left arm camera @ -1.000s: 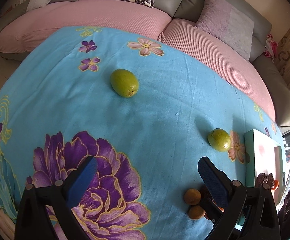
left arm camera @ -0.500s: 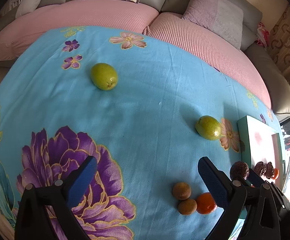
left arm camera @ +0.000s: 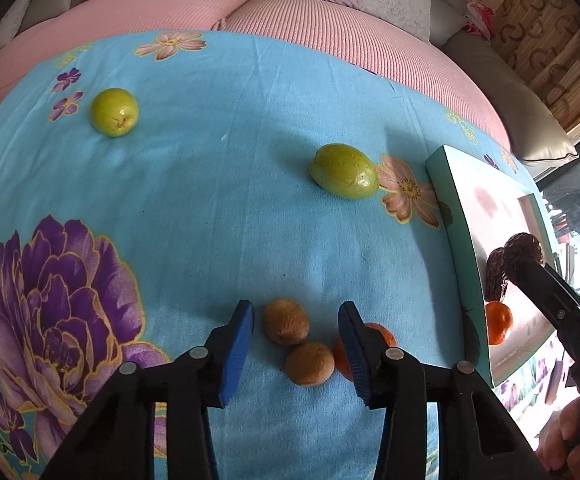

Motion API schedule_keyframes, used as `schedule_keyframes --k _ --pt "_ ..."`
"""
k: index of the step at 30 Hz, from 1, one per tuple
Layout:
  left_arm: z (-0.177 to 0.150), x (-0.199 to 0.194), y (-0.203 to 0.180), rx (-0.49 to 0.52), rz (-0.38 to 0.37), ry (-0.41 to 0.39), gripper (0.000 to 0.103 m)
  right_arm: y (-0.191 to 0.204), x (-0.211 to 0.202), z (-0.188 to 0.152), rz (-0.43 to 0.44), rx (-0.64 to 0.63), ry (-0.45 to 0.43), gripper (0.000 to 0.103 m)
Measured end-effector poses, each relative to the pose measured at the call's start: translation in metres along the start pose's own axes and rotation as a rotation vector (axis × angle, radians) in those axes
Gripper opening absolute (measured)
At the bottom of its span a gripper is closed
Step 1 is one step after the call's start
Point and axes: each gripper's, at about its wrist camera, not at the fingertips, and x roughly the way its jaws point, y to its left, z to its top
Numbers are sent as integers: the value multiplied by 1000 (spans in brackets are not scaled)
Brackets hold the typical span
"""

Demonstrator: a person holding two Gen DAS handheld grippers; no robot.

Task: Organize fruits
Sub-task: 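Grasp a dark red date with the right gripper while the left grasps a small brown fruit, then carry the date and brown fruit in both grippers over the white tray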

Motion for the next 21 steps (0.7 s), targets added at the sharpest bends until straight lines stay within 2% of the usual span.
schedule_keyframes --k 4,5,9,15,21 --pt "1 4 -4 28 42 4 28 -2 -3 -1 3 7 -4 48" --pt "1 4 -4 35 49 3 27 -3 -4 -1 3 10 -4 48" --pt "2 4 -3 33 42 -11 27 -5 -6 -1 3 14 -6 48" --pt "5 -18 -3 27 41 -92 27 -10 -7 0 -10 28 -9 48" --pt "6 -39 -16 61 14 -162 27 -36 -10 2 -70 78 -15 48"
